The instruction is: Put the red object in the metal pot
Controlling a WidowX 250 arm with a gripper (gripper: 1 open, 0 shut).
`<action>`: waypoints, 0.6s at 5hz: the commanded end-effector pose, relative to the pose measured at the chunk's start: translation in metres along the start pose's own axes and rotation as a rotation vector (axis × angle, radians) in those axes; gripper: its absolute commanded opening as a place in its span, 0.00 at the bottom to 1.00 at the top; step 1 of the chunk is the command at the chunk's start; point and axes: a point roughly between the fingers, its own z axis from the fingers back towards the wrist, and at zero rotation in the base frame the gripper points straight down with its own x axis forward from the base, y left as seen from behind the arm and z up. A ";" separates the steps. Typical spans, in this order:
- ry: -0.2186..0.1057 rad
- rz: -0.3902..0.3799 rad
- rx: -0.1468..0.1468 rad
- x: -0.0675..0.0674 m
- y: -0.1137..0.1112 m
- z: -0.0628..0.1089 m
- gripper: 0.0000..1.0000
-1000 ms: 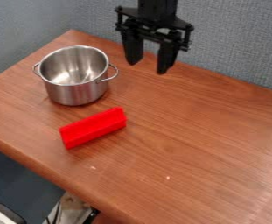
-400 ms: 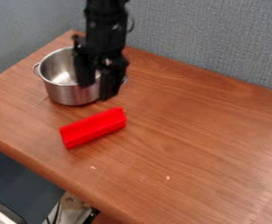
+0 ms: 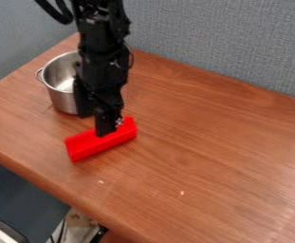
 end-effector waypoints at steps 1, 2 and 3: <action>0.007 -0.151 -0.001 0.010 -0.006 -0.003 1.00; 0.024 -0.287 -0.020 0.018 -0.014 -0.012 1.00; 0.037 -0.324 -0.026 0.018 -0.002 -0.028 1.00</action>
